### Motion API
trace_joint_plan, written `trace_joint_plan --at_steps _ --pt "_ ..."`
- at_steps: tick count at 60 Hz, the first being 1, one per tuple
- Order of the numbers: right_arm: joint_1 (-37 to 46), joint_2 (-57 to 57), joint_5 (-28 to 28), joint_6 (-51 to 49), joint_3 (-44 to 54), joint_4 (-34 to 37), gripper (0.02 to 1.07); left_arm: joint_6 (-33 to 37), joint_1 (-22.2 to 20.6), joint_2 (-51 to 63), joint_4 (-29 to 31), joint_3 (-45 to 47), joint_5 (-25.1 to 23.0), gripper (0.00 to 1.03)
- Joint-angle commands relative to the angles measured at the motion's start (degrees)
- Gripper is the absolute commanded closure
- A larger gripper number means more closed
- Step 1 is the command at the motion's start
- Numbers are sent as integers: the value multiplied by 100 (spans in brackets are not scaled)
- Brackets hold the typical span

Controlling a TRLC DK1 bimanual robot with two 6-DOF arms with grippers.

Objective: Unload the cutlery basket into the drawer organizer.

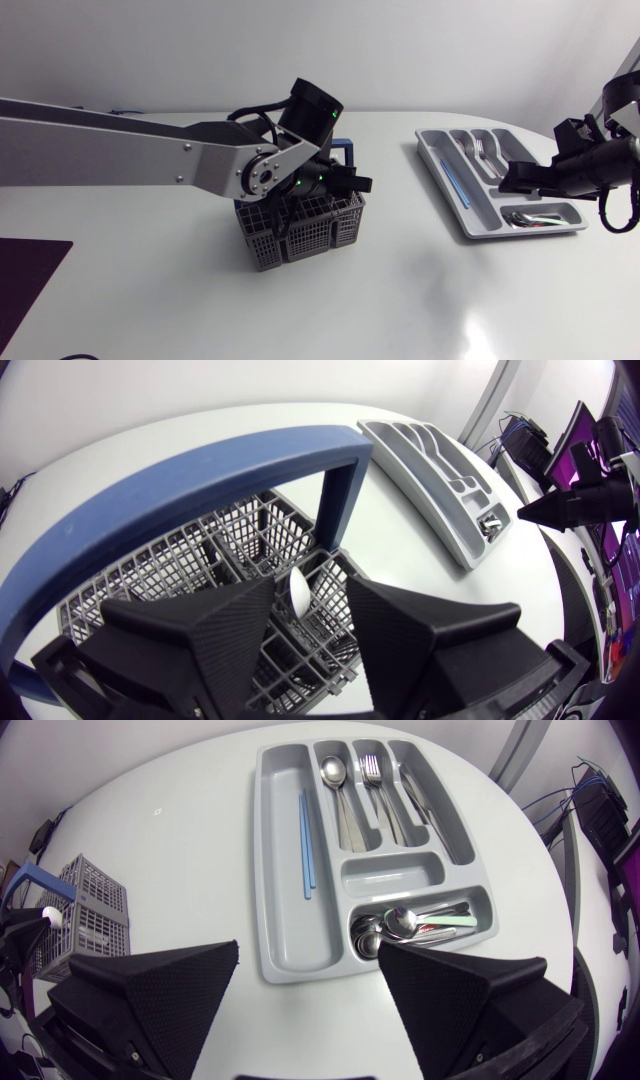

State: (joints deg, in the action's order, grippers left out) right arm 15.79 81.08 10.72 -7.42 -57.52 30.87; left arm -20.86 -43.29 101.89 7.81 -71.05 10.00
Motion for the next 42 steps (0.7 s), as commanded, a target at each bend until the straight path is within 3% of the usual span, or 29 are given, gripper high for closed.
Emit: trace_joint_plan --at_steps 1,19,28,42 --pt "-67 -101 27 153 144 -55 7 -85 40 139 -52 161 64 57" --pt "-155 -136 27 215 179 -64 7 -76 84 156 -78 267 64 61" --pt "-182 -154 27 259 267 -143 7 -76 84 191 -140 249 64 70" --pt "-182 -154 18 259 285 -169 7 -67 66 235 -193 232 64 75"
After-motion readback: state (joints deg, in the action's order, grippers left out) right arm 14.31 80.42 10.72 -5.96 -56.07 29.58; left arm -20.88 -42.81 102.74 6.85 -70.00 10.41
